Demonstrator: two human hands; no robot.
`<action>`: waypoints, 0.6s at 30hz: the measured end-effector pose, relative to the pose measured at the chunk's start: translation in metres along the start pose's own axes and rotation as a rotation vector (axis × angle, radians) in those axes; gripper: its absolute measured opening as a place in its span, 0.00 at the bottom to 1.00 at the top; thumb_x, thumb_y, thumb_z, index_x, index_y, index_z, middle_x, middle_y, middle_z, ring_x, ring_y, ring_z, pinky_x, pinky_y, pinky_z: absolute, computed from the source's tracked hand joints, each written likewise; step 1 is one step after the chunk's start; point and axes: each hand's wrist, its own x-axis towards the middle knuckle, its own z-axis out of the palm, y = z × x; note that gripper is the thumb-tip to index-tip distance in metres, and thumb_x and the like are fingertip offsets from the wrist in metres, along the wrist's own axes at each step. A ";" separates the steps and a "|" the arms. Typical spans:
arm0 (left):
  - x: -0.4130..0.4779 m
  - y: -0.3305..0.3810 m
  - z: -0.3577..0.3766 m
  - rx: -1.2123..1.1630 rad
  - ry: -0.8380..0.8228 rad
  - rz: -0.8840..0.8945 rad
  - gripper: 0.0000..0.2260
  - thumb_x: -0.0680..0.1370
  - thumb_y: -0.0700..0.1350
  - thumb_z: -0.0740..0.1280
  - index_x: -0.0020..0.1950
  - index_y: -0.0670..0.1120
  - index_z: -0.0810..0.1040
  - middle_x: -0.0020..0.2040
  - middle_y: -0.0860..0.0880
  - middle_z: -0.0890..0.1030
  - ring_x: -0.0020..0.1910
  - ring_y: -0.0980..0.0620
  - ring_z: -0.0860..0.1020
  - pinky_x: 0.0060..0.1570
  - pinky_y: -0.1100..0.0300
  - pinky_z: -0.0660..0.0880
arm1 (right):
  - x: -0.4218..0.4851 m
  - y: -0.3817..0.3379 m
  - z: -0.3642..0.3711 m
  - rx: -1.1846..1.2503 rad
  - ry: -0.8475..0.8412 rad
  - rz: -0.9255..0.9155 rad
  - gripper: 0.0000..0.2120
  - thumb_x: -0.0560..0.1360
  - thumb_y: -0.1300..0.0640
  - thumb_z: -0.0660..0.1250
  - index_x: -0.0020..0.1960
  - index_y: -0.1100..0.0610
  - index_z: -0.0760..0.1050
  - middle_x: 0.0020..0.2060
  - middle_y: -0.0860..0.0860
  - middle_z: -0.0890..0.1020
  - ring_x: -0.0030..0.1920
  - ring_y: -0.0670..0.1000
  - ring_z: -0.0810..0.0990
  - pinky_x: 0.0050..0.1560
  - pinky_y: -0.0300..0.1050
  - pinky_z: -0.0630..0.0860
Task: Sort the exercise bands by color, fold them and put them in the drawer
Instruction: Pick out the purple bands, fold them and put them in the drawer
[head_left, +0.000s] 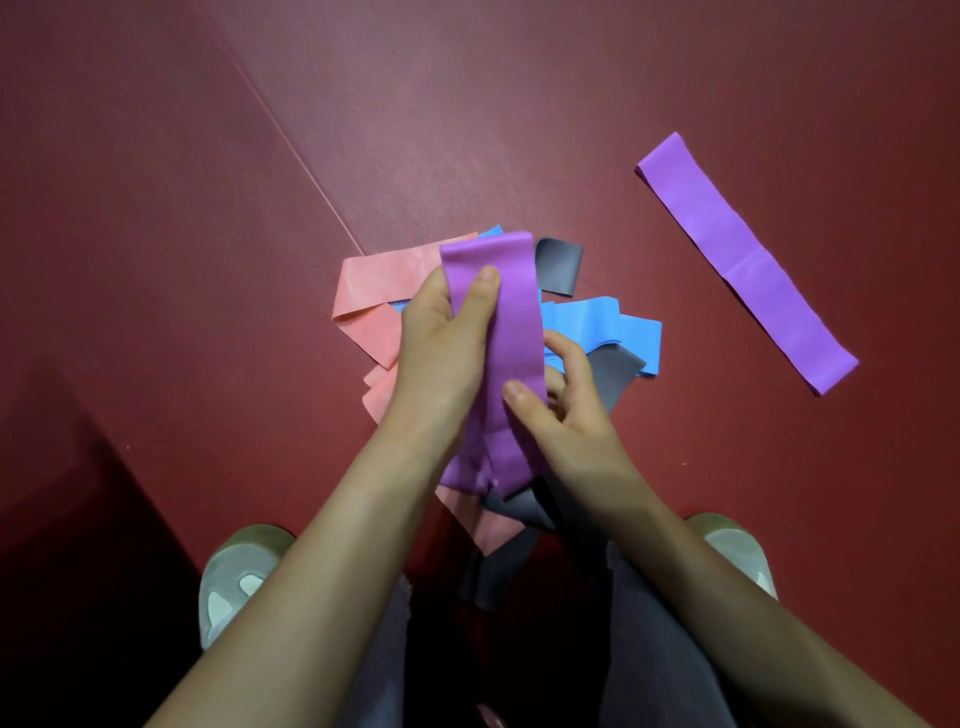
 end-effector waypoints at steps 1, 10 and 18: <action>0.001 0.002 -0.001 0.003 0.004 0.013 0.05 0.79 0.42 0.59 0.50 0.46 0.74 0.44 0.46 0.78 0.44 0.49 0.76 0.49 0.54 0.73 | -0.003 0.004 -0.003 -0.031 0.011 -0.006 0.18 0.69 0.57 0.64 0.56 0.46 0.65 0.47 0.48 0.81 0.45 0.45 0.80 0.53 0.44 0.77; 0.000 0.003 0.001 0.003 -0.044 0.033 0.05 0.78 0.44 0.60 0.45 0.50 0.74 0.45 0.44 0.79 0.45 0.48 0.76 0.45 0.56 0.73 | -0.009 0.025 -0.004 0.170 0.000 0.319 0.03 0.72 0.64 0.64 0.44 0.57 0.72 0.32 0.63 0.80 0.35 0.52 0.77 0.39 0.45 0.75; -0.001 -0.001 0.005 0.023 -0.025 0.034 0.07 0.79 0.43 0.58 0.44 0.51 0.74 0.41 0.52 0.79 0.40 0.57 0.76 0.41 0.65 0.73 | 0.027 -0.010 -0.048 -0.425 0.188 0.070 0.19 0.70 0.74 0.55 0.38 0.50 0.70 0.31 0.46 0.74 0.29 0.42 0.72 0.36 0.36 0.67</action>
